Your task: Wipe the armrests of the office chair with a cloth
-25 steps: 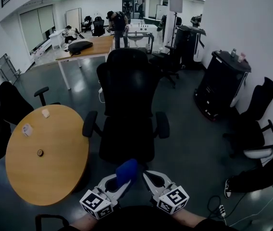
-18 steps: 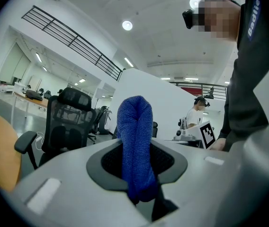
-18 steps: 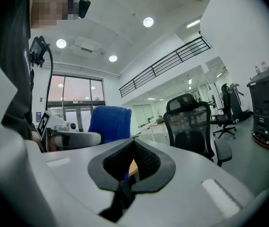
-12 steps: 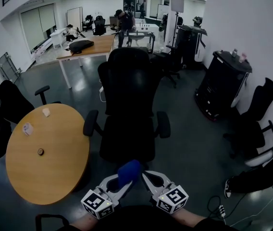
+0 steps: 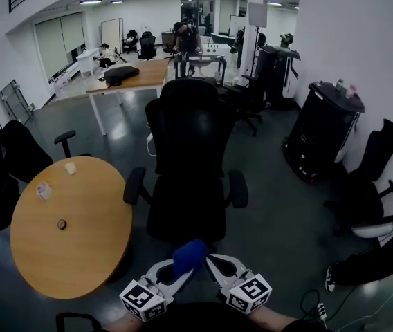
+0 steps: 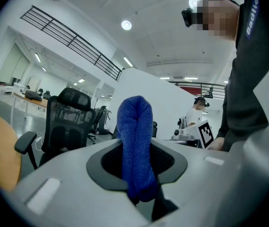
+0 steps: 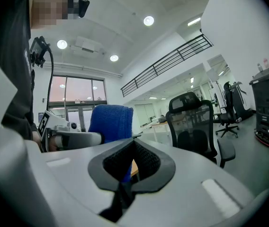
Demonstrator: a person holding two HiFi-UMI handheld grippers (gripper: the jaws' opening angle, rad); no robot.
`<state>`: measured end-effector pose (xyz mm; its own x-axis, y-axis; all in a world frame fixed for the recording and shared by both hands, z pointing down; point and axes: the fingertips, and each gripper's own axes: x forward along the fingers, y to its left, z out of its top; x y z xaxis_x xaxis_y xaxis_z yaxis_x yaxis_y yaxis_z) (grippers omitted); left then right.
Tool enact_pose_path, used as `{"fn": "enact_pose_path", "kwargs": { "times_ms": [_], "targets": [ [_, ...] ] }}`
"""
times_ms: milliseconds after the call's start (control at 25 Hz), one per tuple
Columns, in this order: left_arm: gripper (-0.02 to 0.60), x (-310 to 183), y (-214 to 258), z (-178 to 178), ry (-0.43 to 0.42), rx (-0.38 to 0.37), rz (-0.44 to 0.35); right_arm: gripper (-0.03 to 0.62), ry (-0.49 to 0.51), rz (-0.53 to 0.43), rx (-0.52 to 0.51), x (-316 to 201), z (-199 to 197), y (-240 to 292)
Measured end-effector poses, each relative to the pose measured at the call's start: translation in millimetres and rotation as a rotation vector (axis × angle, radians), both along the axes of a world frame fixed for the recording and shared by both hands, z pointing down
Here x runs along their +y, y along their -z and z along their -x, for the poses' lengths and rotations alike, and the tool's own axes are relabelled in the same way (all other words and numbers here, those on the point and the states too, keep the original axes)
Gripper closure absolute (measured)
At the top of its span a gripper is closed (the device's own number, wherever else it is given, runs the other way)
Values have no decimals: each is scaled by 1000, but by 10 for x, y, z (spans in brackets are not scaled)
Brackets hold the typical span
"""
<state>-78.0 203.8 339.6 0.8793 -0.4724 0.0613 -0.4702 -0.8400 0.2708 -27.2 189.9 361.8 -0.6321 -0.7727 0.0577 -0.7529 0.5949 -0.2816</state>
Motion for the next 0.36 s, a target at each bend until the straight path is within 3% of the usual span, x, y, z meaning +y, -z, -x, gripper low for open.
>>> {"fn": "enact_pose_path", "kwargs": {
  "times_ms": [360],
  "targets": [
    [460,50,77,14,10,26,17,591,6,6,-4,50,43,-37]
  ]
}}
